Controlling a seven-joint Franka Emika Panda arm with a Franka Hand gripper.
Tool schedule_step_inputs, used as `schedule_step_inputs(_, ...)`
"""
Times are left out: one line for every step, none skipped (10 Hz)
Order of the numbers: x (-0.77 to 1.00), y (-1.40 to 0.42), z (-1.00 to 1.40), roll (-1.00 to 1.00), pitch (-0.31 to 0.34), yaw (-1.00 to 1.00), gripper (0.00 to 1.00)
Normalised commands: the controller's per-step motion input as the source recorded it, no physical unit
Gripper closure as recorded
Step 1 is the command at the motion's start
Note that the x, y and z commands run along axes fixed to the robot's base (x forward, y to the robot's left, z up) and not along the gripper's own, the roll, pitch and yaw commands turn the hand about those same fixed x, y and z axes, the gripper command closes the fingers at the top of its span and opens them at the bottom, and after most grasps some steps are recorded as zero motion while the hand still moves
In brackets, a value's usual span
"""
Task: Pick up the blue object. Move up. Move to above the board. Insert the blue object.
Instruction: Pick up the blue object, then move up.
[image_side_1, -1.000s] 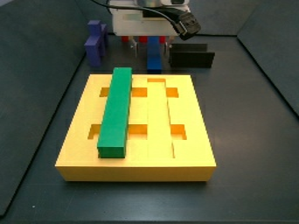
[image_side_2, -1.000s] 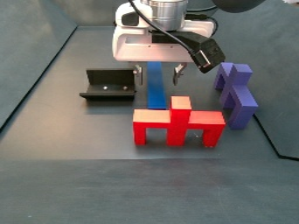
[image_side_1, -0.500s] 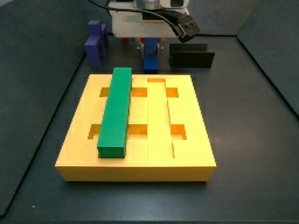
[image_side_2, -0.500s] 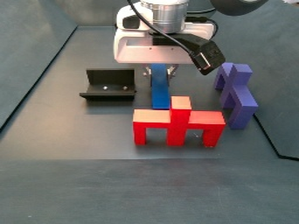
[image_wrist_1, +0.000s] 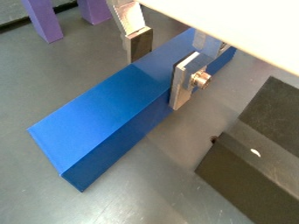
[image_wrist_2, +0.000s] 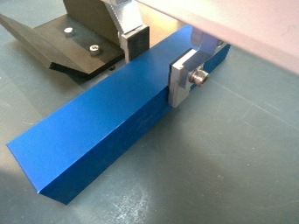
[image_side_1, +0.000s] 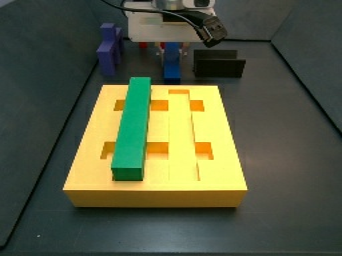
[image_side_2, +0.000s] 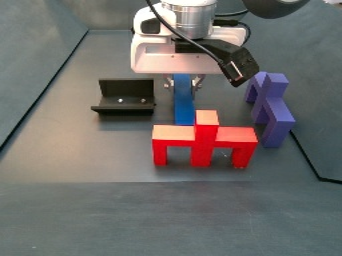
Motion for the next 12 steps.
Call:
schedule_step_inputs(0.00, 0.00, 0.00, 0.00, 0.000, 0.00, 1.00)
schedule_step_inputs(0.00, 0.00, 0.00, 0.00, 0.000, 0.00, 1.00)
schedule_step_inputs(0.00, 0.00, 0.00, 0.00, 0.000, 0.00, 1.00)
schedule_step_inputs(0.00, 0.00, 0.00, 0.00, 0.000, 0.00, 1.00)
schedule_step_inputs(0.00, 0.00, 0.00, 0.00, 0.000, 0.00, 1.00)
schedule_step_inputs(0.00, 0.00, 0.00, 0.00, 0.000, 0.00, 1.00)
schedule_step_inputs(0.00, 0.00, 0.00, 0.00, 0.000, 0.00, 1.00)
schedule_step_inputs(0.00, 0.00, 0.00, 0.00, 0.000, 0.00, 1.00)
schedule_step_inputs(0.00, 0.00, 0.00, 0.00, 0.000, 0.00, 1.00)
schedule_step_inputs(0.00, 0.00, 0.00, 0.00, 0.000, 0.00, 1.00)
schedule_step_inputs(0.00, 0.00, 0.83, 0.00, 0.000, 0.00, 1.00)
schedule_step_inputs(-0.04, 0.06, 0.81, 0.00, 0.026, -0.05, 1.00)
